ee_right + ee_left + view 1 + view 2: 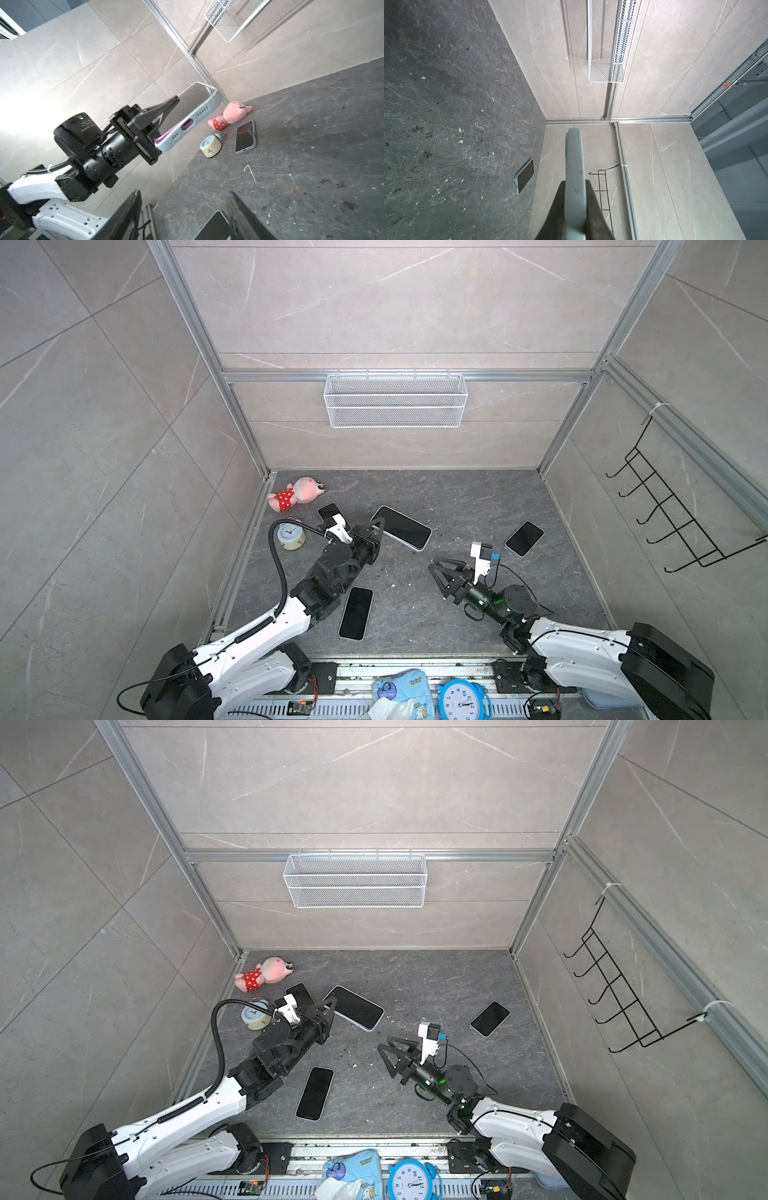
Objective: Take the phone out of the phone case
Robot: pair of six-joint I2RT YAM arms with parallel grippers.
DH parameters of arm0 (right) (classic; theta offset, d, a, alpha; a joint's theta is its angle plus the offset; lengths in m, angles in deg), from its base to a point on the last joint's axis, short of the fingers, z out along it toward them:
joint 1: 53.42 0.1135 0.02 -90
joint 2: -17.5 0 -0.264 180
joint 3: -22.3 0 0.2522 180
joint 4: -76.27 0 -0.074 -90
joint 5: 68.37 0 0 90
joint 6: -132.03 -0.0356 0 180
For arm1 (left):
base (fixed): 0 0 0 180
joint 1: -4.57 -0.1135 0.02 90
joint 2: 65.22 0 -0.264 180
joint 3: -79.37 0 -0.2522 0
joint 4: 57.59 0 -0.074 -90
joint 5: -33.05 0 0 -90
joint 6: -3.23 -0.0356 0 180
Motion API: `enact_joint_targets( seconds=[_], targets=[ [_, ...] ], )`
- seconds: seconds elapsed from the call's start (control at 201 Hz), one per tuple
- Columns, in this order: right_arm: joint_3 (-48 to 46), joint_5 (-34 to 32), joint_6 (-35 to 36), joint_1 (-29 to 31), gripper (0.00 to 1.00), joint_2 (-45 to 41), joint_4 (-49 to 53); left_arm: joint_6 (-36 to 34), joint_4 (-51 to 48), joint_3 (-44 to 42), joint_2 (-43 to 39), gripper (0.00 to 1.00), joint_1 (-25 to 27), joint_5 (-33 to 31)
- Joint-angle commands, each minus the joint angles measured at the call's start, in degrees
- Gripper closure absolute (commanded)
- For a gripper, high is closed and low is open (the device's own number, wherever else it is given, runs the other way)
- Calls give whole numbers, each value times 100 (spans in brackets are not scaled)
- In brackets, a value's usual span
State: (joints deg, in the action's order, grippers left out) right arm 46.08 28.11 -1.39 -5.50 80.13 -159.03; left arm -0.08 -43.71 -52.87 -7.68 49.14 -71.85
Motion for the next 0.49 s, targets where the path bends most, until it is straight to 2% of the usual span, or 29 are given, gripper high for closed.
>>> enact_joint_targets(
  seconds=[0.0, 0.488],
  targets=[
    [277, 194, -330, -6, 34, 172, -134, 146, 754, 43, -69, 100, -19, -23],
    [694, 251, -762, -102, 34, 863, -558, 189, 991, -121, -18, 100, -19, -9]
  ],
)
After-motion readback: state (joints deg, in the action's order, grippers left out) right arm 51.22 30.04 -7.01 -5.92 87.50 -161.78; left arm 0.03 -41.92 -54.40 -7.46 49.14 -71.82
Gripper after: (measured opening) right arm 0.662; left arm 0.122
